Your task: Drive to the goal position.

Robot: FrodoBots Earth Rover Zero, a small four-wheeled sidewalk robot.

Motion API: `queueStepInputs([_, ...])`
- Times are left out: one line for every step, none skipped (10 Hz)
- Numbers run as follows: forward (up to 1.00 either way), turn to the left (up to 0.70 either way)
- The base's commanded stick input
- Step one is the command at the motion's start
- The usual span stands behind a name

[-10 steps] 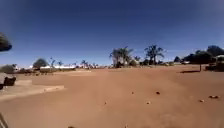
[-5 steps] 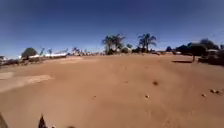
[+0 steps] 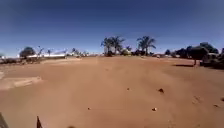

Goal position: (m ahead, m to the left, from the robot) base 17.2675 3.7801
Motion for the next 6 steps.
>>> queueStepInputs([0.7, 0.0])
queueStepInputs([0.7, 0.0])
queueStepInputs([0.7, 0.04])
queueStepInputs([0.7, 0.35])
queueStepInputs([0.7, 0.35])
queueStepInputs([0.7, 0.0])
